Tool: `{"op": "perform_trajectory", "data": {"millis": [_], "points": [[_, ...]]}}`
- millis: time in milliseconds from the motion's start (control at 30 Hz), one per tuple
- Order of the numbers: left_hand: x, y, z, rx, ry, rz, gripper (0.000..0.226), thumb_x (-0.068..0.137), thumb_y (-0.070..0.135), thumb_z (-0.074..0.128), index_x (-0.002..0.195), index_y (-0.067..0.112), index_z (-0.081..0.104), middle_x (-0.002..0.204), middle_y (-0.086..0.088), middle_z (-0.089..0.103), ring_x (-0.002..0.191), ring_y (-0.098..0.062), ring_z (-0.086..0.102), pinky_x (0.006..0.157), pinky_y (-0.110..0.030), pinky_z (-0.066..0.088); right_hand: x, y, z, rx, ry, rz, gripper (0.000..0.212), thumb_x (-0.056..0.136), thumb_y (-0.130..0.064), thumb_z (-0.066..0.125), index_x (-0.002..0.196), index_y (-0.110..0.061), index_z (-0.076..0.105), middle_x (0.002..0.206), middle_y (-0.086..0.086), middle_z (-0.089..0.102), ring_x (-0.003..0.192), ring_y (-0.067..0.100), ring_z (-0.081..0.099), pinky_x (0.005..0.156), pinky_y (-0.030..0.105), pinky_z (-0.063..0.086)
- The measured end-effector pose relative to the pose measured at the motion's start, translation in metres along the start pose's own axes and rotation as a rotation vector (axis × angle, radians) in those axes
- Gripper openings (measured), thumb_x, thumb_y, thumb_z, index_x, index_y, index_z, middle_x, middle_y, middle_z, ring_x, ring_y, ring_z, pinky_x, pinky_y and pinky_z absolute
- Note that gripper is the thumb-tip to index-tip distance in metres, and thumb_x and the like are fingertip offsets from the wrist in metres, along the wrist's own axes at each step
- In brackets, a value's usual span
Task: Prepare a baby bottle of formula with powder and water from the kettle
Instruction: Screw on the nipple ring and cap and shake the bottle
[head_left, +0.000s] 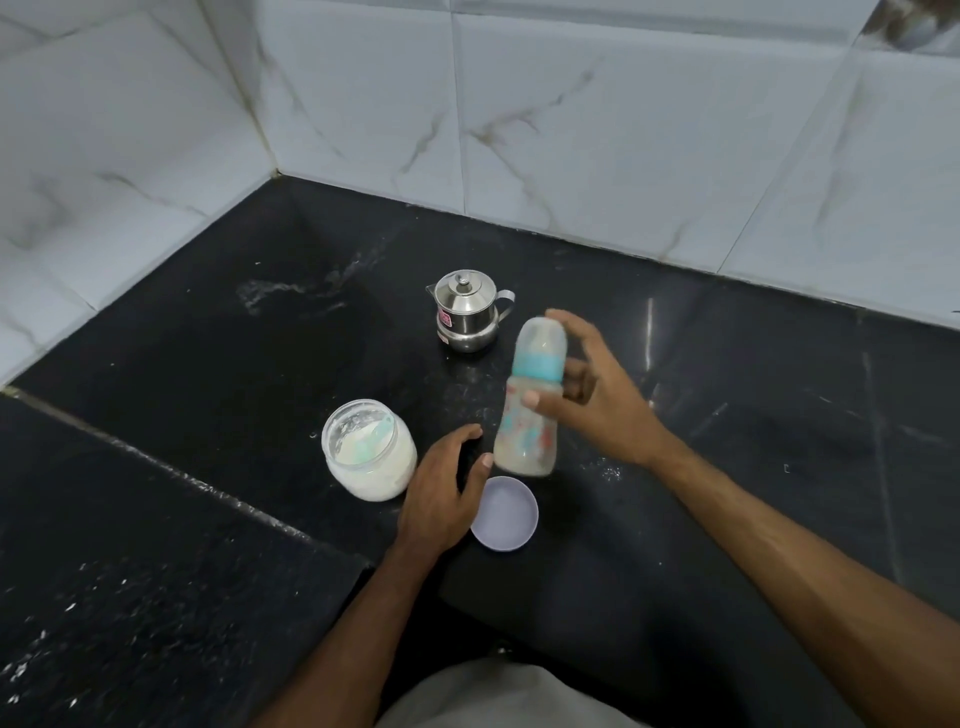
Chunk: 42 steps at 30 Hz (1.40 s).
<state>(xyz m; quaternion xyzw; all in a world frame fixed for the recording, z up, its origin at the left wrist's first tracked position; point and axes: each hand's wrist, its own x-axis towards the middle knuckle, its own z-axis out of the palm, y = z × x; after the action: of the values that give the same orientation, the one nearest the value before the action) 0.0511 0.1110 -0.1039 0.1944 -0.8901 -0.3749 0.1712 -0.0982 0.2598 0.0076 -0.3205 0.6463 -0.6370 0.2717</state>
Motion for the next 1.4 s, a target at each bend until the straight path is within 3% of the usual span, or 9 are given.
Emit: {"op": "perform_trajectory", "data": {"millis": [67,200,400,567,733,900,1067,1267,1400], "points": [[0.0,0.0,-0.001,-0.001,0.001,-0.003,0.045,0.094,0.043,0.046,0.132,0.02,0.052,0.131,0.009,0.057,0.119,-0.004,0.051,0.1,-0.022,0.039,0.001,0.001,-0.001,0.035,0.032,-0.015,0.083,0.074,-0.025,0.08,0.141,-0.029,0.03,0.121,0.016,0.063,0.103,0.028,0.069,0.081,0.043,0.059],[0.0,0.003,0.0,-0.005,0.007,-0.005,0.045,0.094,0.043,0.044,0.132,0.02,0.052,0.131,0.009,0.057,0.119,-0.003,0.05,0.099,-0.019,0.036,0.012,-0.003,-0.005,0.285,0.402,-0.068,0.071,0.083,-0.019,0.074,0.139,-0.026,0.031,0.123,0.022,0.061,0.104,0.034,0.067,0.069,0.039,0.058],[0.002,-0.002,0.001,-0.017,0.003,0.004,0.038,0.095,0.035,0.05,0.131,0.021,0.052,0.129,0.008,0.058,0.118,-0.006,0.053,0.099,-0.027,0.043,-0.003,0.004,0.008,0.035,0.019,0.021,0.082,0.075,-0.016,0.078,0.141,-0.026,0.03,0.122,0.014,0.062,0.104,0.027,0.068,0.082,0.043,0.059],[0.0,0.002,0.0,-0.003,0.017,-0.014,0.043,0.094,0.039,0.044,0.13,0.019,0.054,0.13,0.01,0.057,0.116,0.003,0.048,0.097,-0.013,0.033,0.014,-0.009,-0.003,0.352,0.488,-0.05,0.071,0.082,-0.02,0.074,0.139,-0.024,0.031,0.115,0.011,0.066,0.102,0.03,0.069,0.072,0.041,0.06],[0.001,0.001,0.0,0.005,0.011,-0.01,0.04,0.096,0.035,0.047,0.131,0.019,0.053,0.13,0.009,0.057,0.117,0.0,0.048,0.097,-0.015,0.033,-0.008,0.008,0.0,0.022,0.016,0.098,0.085,0.073,-0.02,0.08,0.141,-0.027,0.031,0.124,0.016,0.061,0.103,0.026,0.069,0.078,0.038,0.059],[0.001,0.001,0.001,-0.01,0.01,-0.027,0.035,0.098,0.03,0.05,0.131,0.019,0.053,0.13,0.01,0.057,0.117,0.002,0.048,0.097,-0.014,0.033,0.007,-0.006,-0.006,0.316,0.451,-0.027,0.073,0.078,-0.021,0.075,0.137,-0.025,0.033,0.118,0.016,0.065,0.1,0.03,0.069,0.068,0.038,0.059],[0.002,-0.001,0.001,-0.007,-0.002,-0.026,0.035,0.098,0.032,0.049,0.132,0.022,0.052,0.131,0.01,0.056,0.118,-0.003,0.051,0.1,-0.023,0.041,-0.004,0.0,0.008,0.066,0.045,0.058,0.082,0.072,-0.016,0.076,0.139,-0.027,0.031,0.124,0.014,0.06,0.103,0.024,0.069,0.077,0.035,0.059],[0.001,0.0,0.001,-0.009,0.015,-0.021,0.036,0.098,0.033,0.047,0.13,0.02,0.053,0.13,0.01,0.057,0.117,0.001,0.049,0.1,-0.018,0.037,0.011,-0.01,0.006,0.387,0.496,-0.028,0.062,0.084,-0.016,0.07,0.134,-0.028,0.035,0.116,0.014,0.065,0.098,0.025,0.07,0.068,0.035,0.059],[0.002,0.0,0.0,-0.034,0.006,-0.004,0.035,0.096,0.035,0.048,0.128,0.024,0.053,0.125,0.009,0.059,0.114,-0.005,0.054,0.095,-0.022,0.042,-0.005,0.006,0.018,0.18,0.131,0.059,0.078,0.077,-0.008,0.075,0.14,-0.026,0.033,0.122,0.017,0.062,0.1,0.026,0.07,0.073,0.034,0.059]]}}
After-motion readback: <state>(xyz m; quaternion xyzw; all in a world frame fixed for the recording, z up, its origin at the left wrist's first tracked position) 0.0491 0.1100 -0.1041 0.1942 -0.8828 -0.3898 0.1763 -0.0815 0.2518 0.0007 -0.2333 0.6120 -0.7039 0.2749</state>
